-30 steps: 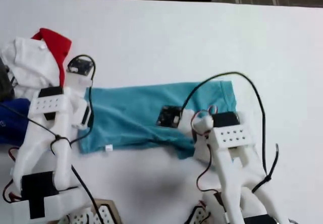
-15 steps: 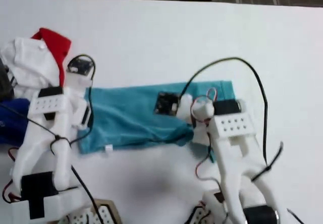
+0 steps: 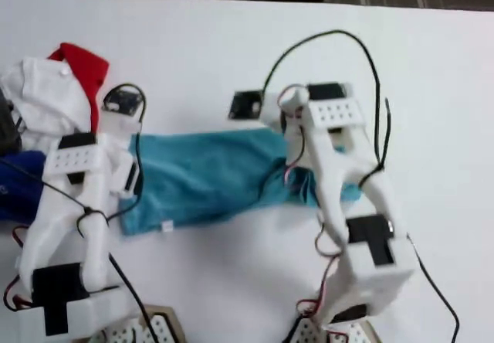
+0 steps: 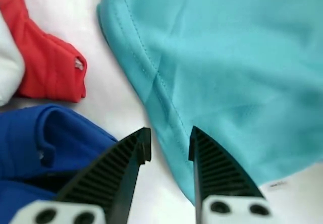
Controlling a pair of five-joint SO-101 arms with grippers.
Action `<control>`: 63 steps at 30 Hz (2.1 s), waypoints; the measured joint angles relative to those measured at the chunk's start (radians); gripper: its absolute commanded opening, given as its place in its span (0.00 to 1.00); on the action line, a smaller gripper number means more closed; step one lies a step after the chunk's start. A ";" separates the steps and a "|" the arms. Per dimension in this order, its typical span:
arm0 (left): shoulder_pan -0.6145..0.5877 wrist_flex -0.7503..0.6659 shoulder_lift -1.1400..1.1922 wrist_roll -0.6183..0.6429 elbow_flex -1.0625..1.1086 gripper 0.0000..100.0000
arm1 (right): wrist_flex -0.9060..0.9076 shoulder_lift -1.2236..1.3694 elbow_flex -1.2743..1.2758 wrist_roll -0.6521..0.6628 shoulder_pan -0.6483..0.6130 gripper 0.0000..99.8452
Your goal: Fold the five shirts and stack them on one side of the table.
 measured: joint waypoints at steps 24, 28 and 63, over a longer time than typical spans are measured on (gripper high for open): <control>0.002 0.000 0.000 0.000 0.000 0.15 | 0.072 0.183 -0.278 0.006 0.003 0.24; 0.000 0.000 0.000 0.000 0.000 0.15 | 0.087 0.054 -0.278 -0.051 0.032 0.21; 0.002 -0.018 0.000 -0.031 0.040 0.15 | -0.278 -0.229 0.437 -0.069 0.150 0.02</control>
